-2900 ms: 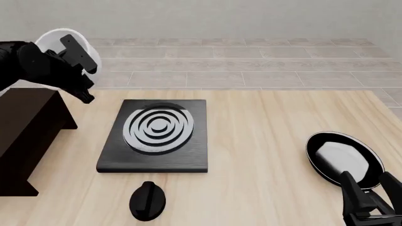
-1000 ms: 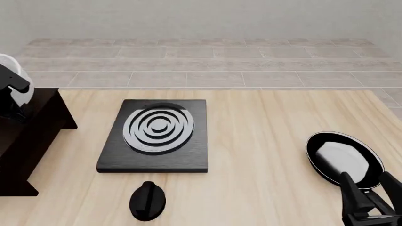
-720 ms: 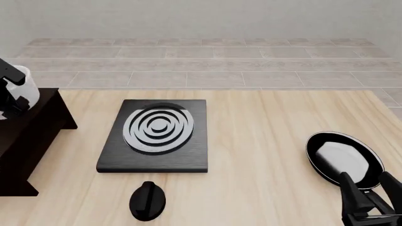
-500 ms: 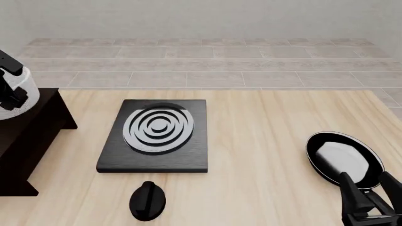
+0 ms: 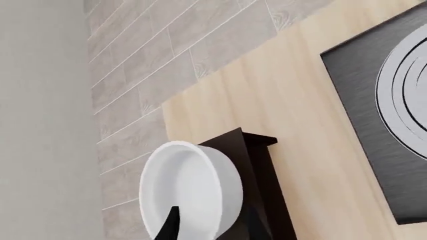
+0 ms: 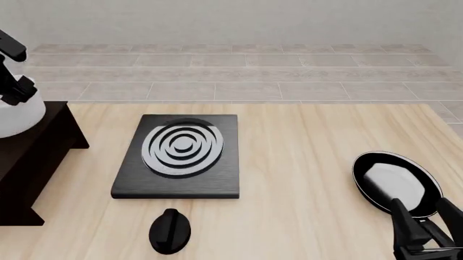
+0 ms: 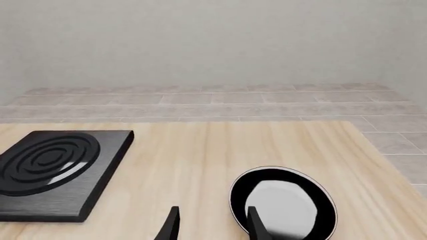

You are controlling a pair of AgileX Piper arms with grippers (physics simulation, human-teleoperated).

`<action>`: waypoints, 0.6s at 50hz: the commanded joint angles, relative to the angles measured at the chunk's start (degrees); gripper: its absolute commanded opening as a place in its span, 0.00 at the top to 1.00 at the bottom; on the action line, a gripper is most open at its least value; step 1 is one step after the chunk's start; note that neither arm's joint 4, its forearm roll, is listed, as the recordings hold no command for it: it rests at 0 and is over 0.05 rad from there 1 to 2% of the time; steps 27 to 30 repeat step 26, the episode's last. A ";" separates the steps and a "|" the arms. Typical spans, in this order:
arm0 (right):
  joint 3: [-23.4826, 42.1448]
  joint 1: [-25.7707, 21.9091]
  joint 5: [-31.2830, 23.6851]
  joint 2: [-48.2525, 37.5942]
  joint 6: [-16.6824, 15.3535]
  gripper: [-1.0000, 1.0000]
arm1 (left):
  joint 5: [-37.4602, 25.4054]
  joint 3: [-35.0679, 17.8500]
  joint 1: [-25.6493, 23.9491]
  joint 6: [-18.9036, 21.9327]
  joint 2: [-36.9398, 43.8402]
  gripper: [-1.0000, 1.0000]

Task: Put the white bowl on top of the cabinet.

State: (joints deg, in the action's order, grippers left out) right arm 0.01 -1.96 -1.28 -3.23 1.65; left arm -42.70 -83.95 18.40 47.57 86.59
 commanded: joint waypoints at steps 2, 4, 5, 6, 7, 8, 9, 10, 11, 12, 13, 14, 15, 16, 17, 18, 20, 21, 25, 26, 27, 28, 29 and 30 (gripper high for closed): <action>0.00 -0.09 -0.45 0.54 -0.03 0.00 | -3.92 -5.11 -2.79 -4.88 -1.75 0.00; 0.01 0.02 -0.56 0.69 -0.03 0.00 | -4.22 -6.58 -3.69 -7.13 -2.32 0.00; 0.01 0.05 -0.54 0.67 0.00 0.00 | -4.33 -6.38 -4.07 -7.52 -2.90 0.00; 0.01 0.06 -0.49 0.61 -0.01 0.00 | -4.24 -5.89 -4.26 -7.43 -3.40 0.00; 0.00 0.08 -0.44 0.54 -0.01 0.00 | -3.87 -5.34 -4.55 -7.63 -4.17 0.00; 0.00 0.04 -0.40 0.47 0.00 0.00 | -3.77 -4.93 -4.97 -8.20 -4.90 0.00; 0.00 0.01 -0.40 0.48 -0.05 0.00 | -3.56 -4.17 -5.46 -8.21 -5.74 0.00; 0.00 0.00 -0.41 0.46 -0.07 0.00 | -3.30 -3.19 -5.88 -8.55 -6.86 0.00; 0.00 0.00 -0.41 0.46 -0.07 0.00 | -3.28 -3.16 -5.88 -8.55 -6.88 0.00; 0.00 -0.03 -0.43 0.49 -0.06 0.00 | -2.70 -2.10 -6.33 -8.53 -8.04 0.00; 0.00 -0.03 -0.43 0.50 -0.06 0.00 | -2.68 -2.07 -6.33 -8.53 -8.06 0.00; 0.00 -0.04 -0.42 0.49 -0.12 0.00 | -2.29 -1.18 -6.59 -9.10 -8.97 0.00; 0.00 -0.04 -0.40 0.49 -0.10 0.00 | -1.23 0.88 -6.99 -9.33 -10.55 0.00; 0.00 -0.03 -0.42 0.53 -0.11 0.00 | -0.50 1.71 -7.27 -10.31 -11.30 0.00; 0.00 -0.05 -0.48 0.60 -0.07 0.00 | 0.31 2.71 -7.34 -11.17 -11.98 0.00; 0.01 -0.04 -0.57 0.74 -0.12 0.00 | 1.43 4.49 -7.44 -11.29 -12.83 0.00; 0.01 -0.05 -0.68 0.90 -0.09 0.00 | 3.62 6.97 -7.55 -12.59 -14.63 0.00; 0.01 -0.04 -0.69 0.89 -0.10 0.00 | 4.40 8.09 -7.98 -13.49 -15.71 0.00; 0.01 0.03 -0.59 0.79 -0.12 0.00 | 6.41 12.33 -9.72 -16.17 -20.67 0.00; 0.00 0.01 -0.63 0.83 -0.15 0.00 | 7.03 13.61 -9.91 -16.10 -21.95 0.00; 0.00 0.01 -0.63 0.83 -0.15 0.00 | 7.03 13.61 -9.91 -16.10 -21.95 0.00; 0.00 0.01 -0.63 0.83 -0.15 0.00 | 7.03 13.61 -9.91 -16.10 -21.95 0.00; 0.00 0.01 -0.63 0.83 -0.15 0.00 | 7.03 13.61 -9.91 -16.10 -21.95 0.00; 0.00 0.01 -0.63 0.83 -0.15 0.00 | 7.03 13.61 -9.91 -16.10 -21.95 0.00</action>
